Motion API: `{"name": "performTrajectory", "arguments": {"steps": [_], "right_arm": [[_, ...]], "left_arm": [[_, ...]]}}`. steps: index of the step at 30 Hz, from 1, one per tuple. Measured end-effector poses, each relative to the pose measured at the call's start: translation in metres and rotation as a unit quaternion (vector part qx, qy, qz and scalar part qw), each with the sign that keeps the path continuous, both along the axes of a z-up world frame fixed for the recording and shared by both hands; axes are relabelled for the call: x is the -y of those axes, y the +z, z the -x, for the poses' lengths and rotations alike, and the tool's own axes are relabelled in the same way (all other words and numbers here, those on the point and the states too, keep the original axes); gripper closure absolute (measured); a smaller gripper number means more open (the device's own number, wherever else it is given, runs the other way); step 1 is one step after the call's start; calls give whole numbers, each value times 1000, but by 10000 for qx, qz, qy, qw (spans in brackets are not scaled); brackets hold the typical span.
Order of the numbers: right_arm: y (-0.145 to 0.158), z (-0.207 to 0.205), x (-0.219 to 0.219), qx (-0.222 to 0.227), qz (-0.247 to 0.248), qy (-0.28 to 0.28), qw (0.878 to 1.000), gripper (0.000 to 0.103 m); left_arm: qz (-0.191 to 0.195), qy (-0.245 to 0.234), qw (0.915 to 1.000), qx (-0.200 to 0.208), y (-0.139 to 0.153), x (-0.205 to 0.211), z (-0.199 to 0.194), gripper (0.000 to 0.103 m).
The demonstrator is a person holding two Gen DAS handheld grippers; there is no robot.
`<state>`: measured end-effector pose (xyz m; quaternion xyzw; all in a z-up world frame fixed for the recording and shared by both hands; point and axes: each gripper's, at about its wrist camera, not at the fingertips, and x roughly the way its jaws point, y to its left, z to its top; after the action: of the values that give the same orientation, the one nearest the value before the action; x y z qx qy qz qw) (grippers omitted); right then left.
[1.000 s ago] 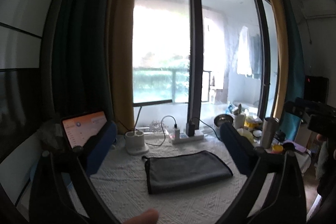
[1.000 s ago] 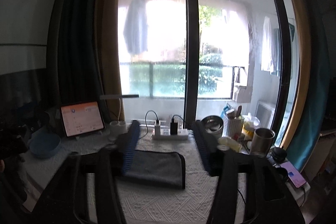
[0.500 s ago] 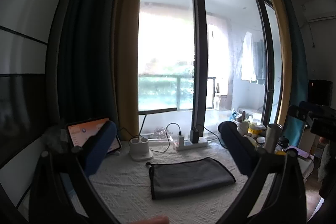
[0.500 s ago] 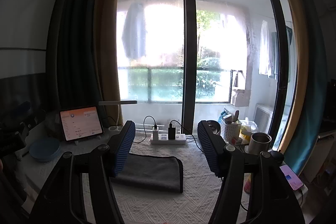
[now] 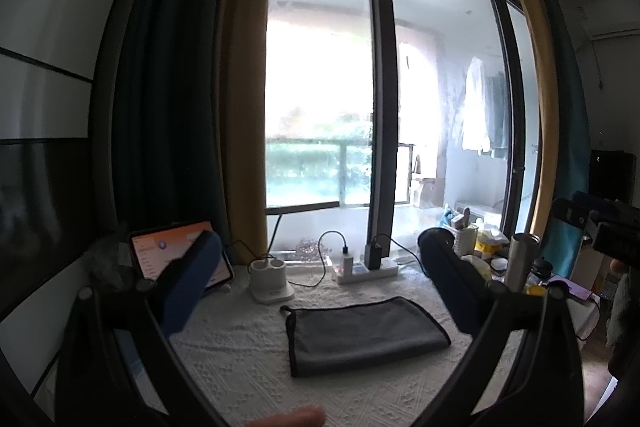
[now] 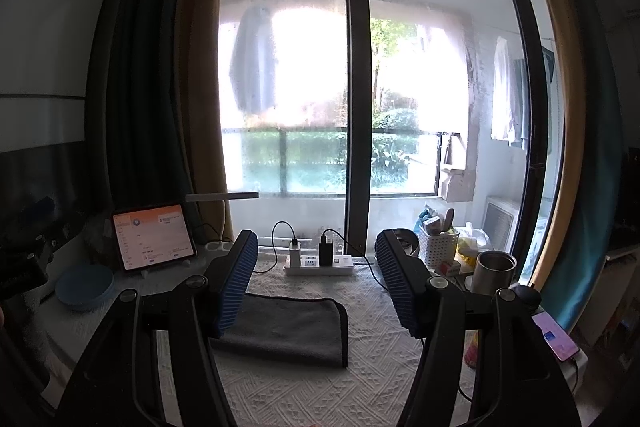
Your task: Fold towel
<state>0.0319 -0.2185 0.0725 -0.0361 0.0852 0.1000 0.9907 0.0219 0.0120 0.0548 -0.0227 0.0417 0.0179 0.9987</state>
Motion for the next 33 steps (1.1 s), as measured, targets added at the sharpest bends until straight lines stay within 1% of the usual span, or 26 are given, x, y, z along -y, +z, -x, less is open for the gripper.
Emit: {"name": "performTrajectory", "arguments": {"steps": [33], "right_arm": [[-4, 1, -2, -36, 26, 41, 10000, 38]], "left_arm": [[43, -1, 10000, 18, 0, 2, 2, 2]]}}
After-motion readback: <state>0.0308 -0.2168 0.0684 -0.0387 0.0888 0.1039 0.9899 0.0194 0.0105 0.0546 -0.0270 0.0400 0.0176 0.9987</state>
